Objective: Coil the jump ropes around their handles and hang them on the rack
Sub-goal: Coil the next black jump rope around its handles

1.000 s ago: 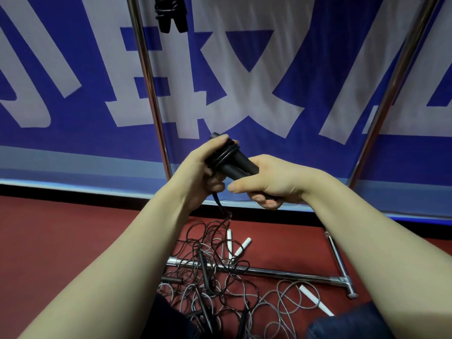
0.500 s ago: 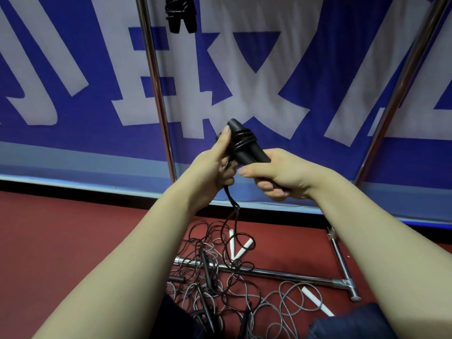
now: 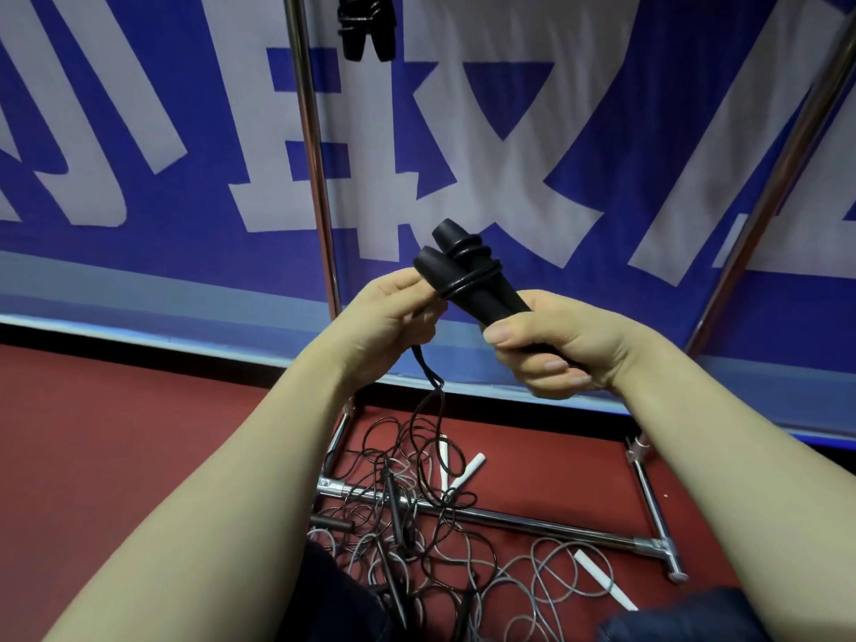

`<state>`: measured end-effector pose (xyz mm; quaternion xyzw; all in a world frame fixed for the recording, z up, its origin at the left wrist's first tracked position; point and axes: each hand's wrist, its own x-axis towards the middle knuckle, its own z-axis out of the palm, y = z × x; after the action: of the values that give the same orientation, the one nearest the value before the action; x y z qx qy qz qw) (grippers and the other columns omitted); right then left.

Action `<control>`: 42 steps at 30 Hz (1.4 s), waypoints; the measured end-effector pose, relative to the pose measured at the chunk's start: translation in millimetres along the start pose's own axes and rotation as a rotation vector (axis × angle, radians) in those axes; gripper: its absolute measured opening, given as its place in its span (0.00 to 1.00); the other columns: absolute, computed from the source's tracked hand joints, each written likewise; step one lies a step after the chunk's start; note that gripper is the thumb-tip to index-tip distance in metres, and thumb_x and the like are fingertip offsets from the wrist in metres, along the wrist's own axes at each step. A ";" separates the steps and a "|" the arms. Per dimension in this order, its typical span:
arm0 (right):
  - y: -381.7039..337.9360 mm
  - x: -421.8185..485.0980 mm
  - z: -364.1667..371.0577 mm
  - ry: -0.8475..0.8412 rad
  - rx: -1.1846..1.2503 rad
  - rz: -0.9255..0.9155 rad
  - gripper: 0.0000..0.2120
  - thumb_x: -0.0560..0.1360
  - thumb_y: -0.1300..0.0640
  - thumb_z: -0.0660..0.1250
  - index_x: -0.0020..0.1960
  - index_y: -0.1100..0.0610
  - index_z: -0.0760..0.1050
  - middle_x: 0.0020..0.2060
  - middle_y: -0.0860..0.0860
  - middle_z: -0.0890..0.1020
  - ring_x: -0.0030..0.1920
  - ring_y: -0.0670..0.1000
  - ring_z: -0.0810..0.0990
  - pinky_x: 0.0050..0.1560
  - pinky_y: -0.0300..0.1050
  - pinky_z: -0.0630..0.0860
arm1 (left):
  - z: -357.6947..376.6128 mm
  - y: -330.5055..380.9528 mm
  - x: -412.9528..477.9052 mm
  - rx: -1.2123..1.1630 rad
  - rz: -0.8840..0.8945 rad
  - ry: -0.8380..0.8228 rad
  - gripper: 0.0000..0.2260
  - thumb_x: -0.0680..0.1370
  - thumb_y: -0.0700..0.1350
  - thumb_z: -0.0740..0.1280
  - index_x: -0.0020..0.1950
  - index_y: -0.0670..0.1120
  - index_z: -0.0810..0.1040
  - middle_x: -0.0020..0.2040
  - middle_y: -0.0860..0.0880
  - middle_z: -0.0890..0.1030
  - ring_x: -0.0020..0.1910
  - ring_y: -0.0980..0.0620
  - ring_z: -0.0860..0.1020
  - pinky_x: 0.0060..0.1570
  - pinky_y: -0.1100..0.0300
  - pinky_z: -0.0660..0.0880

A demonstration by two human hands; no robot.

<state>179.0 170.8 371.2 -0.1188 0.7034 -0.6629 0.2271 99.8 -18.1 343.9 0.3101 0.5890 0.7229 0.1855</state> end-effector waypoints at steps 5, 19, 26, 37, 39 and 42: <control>1.2 4.5 7.9 -0.136 0.005 0.069 0.12 0.70 0.59 0.68 0.32 0.53 0.67 0.17 0.49 0.64 0.13 0.45 0.60 0.21 0.28 0.55 | 3.6 -2.4 4.1 0.245 0.099 0.243 0.13 0.80 0.35 0.63 0.48 0.49 0.84 0.38 0.53 0.82 0.40 0.55 0.80 0.41 0.64 0.76; 10.5 2.1 1.7 -0.239 -0.350 0.449 0.25 0.79 0.64 0.62 0.23 0.51 0.70 0.17 0.50 0.66 0.14 0.46 0.62 0.19 0.30 0.55 | -3.8 8.1 -1.1 0.215 0.129 0.202 0.06 0.77 0.45 0.67 0.44 0.44 0.81 0.30 0.54 0.75 0.30 0.57 0.68 0.32 0.67 0.65; 55.2 5.4 -41.4 0.439 -0.481 0.439 0.09 0.75 0.63 0.66 0.44 0.57 0.65 0.24 0.53 0.69 0.18 0.49 0.65 0.21 0.34 0.59 | -6.4 4.8 -2.6 0.560 -0.049 0.130 0.11 0.78 0.40 0.69 0.60 0.47 0.80 0.37 0.52 0.79 0.36 0.58 0.75 0.39 0.66 0.73; 54.0 1.5 -59.1 0.718 -0.277 0.131 0.10 0.75 0.62 0.68 0.42 0.57 0.66 0.24 0.54 0.70 0.21 0.50 0.64 0.21 0.37 0.59 | -4.1 -8.9 3.3 0.960 -0.345 -0.139 0.16 0.81 0.56 0.63 0.62 0.50 0.81 0.40 0.58 0.82 0.39 0.61 0.77 0.44 0.67 0.70; 52.8 -2.3 -58.2 0.681 -0.236 0.139 0.10 0.75 0.62 0.69 0.42 0.57 0.67 0.24 0.54 0.69 0.21 0.50 0.64 0.21 0.37 0.58 | -7.3 -9.3 2.2 0.923 -0.397 -0.191 0.12 0.83 0.52 0.61 0.56 0.48 0.81 0.27 0.54 0.74 0.27 0.56 0.72 0.36 0.66 0.71; 48.7 -5.9 -55.7 0.639 -0.180 0.127 0.11 0.75 0.62 0.69 0.41 0.57 0.66 0.24 0.55 0.68 0.21 0.50 0.63 0.21 0.36 0.57 | -9.5 -11.6 0.1 0.653 -0.417 -0.213 0.12 0.84 0.43 0.60 0.46 0.42 0.80 0.45 0.43 0.84 0.42 0.51 0.83 0.46 0.64 0.77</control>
<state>164.1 227.0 325.0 0.1197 0.8007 -0.5865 0.0248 92.2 -22.3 331.6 0.2997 0.8155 0.4083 0.2800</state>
